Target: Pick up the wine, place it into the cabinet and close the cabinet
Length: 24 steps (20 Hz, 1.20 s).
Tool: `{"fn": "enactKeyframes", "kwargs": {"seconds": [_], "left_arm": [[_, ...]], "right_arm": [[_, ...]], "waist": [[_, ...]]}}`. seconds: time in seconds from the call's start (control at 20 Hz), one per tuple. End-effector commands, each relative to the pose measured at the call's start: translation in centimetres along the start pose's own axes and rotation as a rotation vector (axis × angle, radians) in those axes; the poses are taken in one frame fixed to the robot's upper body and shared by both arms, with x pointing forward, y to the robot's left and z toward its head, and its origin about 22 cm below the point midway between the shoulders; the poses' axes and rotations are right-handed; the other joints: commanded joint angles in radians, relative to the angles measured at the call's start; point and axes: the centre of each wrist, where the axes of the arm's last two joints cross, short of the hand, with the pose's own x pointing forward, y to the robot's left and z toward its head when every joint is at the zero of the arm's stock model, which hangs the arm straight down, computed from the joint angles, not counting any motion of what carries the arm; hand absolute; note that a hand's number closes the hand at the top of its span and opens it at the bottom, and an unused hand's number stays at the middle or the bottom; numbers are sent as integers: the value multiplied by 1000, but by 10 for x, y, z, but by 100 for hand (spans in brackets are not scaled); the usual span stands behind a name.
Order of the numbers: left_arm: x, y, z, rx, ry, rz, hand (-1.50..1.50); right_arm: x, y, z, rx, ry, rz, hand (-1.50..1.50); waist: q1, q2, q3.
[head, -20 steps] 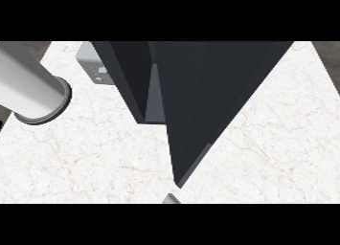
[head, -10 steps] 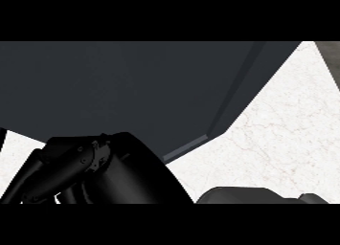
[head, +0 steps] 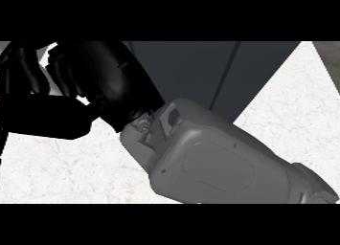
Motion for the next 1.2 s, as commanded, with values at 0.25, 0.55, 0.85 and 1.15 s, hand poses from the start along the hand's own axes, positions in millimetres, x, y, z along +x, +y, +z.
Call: {"fn": "enactKeyframes", "kwargs": {"seconds": [0.25,0.55,0.85,1.15], "left_arm": [[15,-5,-9,3,-26,-29,-150],[7,-1,-5,-4,-1,-21,-150],[2,-3,-3,-9,-6,-8,-150],[10,-5,-20,-24,-2,-19,-150]], "right_arm": [[-45,-55,-46,-62,57,-13,150],[-60,-67,-56,-93,70,28,150],[-86,-99,-50,-123,77,120,150],[-84,-106,-50,-123,49,142,150]], "waist": [[-5,1,2],[-4,2,1],[3,8,0],[-7,10,1]]}}
